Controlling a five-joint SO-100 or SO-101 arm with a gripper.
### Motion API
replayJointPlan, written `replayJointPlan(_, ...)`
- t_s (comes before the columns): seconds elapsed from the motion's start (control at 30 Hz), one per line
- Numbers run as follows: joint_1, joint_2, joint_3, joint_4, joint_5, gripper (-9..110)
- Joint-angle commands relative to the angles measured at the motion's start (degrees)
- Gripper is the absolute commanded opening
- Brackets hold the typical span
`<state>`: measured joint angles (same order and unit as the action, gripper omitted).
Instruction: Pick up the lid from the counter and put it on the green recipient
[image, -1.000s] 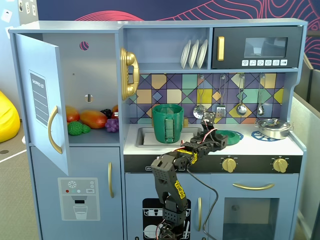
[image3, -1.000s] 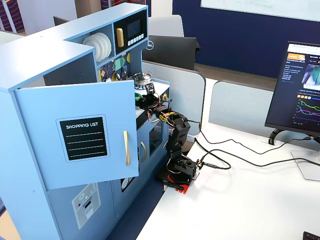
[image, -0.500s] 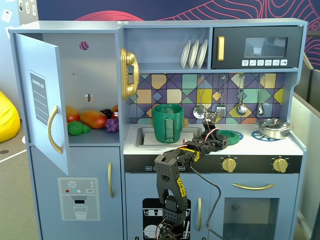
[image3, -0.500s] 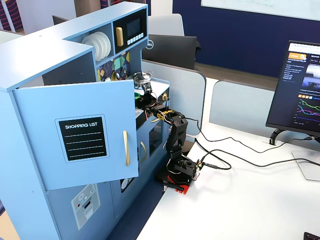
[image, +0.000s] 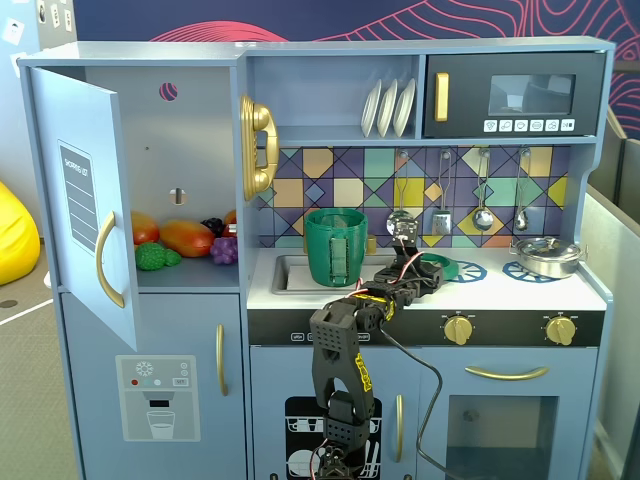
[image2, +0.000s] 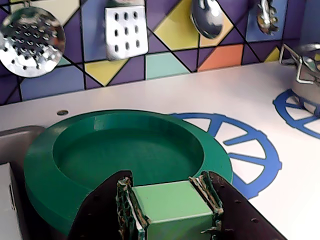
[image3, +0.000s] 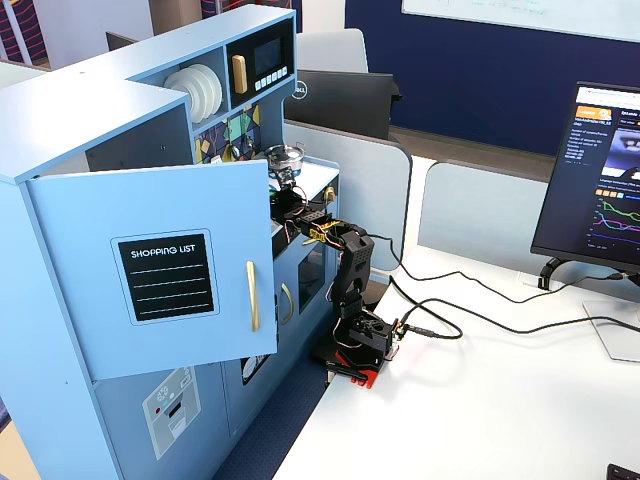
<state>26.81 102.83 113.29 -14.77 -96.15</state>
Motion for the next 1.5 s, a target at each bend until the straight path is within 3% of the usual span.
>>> replayJointPlan(0.0,-0.4,1.1,-1.6,-2.5,-0.1,0)
replayJointPlan(0.3,0.6,2.5,-3.2,-2.8,-1.2,0)
replayJointPlan(0.8,0.3,11.6,-17.5,13.0,-0.9,0)
replayJointPlan(1.47,-17.6,17.2,-34.0,32.7,-2.7,0)
